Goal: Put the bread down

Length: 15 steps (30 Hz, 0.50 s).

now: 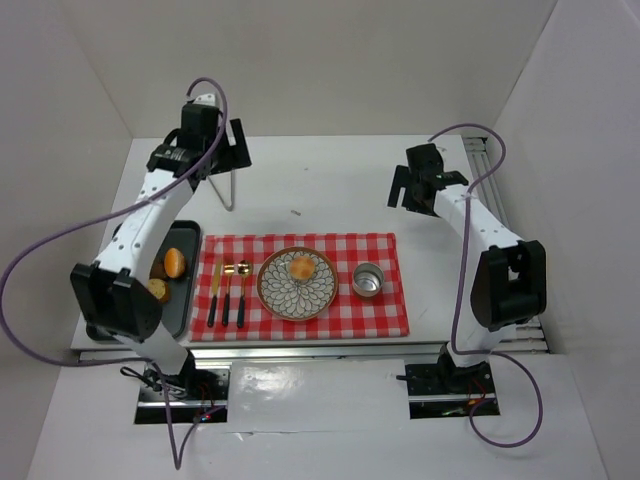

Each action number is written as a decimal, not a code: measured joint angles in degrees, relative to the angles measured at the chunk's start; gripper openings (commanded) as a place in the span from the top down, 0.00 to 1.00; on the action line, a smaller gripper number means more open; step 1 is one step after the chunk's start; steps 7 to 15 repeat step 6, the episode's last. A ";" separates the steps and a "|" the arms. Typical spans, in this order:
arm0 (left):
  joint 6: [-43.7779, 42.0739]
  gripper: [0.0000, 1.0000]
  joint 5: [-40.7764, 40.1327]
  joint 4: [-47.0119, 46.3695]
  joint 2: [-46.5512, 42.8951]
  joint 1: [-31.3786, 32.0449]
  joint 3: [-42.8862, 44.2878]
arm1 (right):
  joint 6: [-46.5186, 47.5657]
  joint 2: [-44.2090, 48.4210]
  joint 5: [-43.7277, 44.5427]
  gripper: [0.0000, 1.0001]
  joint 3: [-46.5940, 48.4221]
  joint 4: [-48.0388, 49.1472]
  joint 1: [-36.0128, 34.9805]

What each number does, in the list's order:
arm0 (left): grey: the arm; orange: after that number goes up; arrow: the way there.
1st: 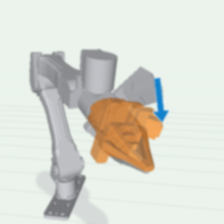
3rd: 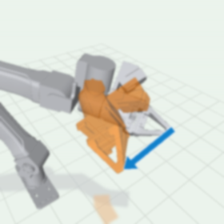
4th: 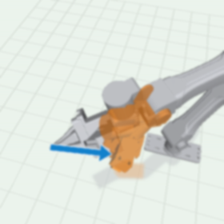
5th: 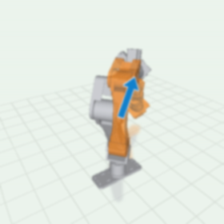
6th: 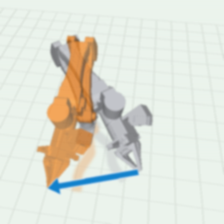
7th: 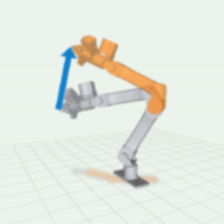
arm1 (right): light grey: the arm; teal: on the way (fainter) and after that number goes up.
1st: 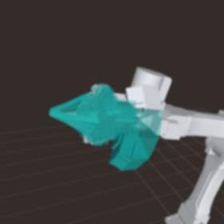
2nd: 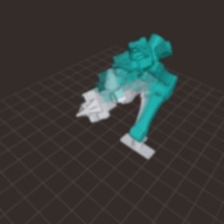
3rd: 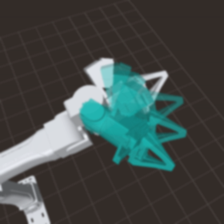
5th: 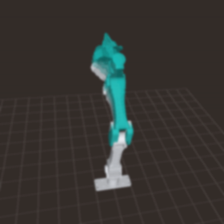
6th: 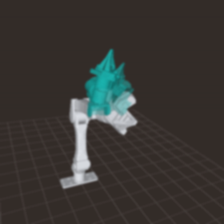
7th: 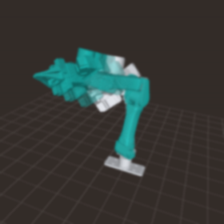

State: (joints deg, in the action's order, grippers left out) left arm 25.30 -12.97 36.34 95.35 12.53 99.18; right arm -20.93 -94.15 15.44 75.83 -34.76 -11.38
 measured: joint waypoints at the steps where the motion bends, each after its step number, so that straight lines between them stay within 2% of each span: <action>1: -0.09 0.04 0.24 -0.39 -2.47 -0.02 -2.19 | 0.02 0.07 0.11 0.00 0.00 0.00 0.02; 6: -1.09 0.05 0.44 -0.35 -11.39 -1.05 -12.85 | 0.02 1.99 0.24 0.00 -0.61 -0.04 0.15; 15: -1.09 0.05 0.44 -0.35 -11.39 -1.05 -12.85 | 0.02 1.99 0.24 0.00 -0.61 -0.04 0.15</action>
